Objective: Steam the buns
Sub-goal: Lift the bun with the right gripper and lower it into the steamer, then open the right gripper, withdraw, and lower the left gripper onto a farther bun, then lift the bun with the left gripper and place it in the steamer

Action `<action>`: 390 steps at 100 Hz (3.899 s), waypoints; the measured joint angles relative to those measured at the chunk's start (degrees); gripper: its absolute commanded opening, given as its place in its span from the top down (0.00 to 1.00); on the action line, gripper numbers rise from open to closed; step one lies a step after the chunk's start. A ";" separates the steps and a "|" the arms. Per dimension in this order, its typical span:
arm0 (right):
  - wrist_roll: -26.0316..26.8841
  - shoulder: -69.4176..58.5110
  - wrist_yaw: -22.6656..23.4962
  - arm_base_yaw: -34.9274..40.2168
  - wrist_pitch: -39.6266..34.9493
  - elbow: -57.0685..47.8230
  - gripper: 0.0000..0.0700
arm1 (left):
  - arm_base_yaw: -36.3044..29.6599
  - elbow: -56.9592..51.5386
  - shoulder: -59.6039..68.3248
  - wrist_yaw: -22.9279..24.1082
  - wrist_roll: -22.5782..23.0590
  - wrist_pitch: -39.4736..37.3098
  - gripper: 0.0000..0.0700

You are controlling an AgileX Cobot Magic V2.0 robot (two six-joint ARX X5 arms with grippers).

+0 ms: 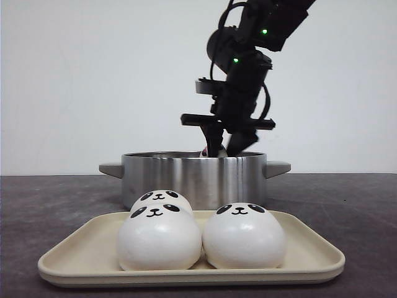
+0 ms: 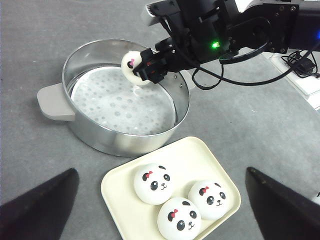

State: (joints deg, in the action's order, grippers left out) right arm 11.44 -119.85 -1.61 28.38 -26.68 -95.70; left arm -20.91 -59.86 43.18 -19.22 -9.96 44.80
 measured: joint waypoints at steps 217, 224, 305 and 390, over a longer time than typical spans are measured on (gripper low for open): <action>-0.92 52.13 -1.84 16.24 -22.38 -8.72 1.00 | -19.78 -0.02 54.51 17.57 -15.80 -18.34 0.54; -0.92 52.13 -1.84 16.24 -22.43 -8.72 1.00 | -19.74 -0.02 54.66 18.32 -15.87 -17.90 0.86; -1.16 52.13 -4.39 16.24 -22.51 -8.72 1.00 | -21.29 -1.70 25.66 22.38 -16.72 -22.64 0.99; -1.20 52.13 -4.37 16.24 -24.13 -8.72 1.00 | -10.75 -18.84 57.94 22.29 -11.82 -27.39 0.96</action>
State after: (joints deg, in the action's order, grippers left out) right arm 10.24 -67.72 -5.98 44.62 -50.81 -104.42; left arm -31.66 -78.70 101.12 3.07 -21.78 17.41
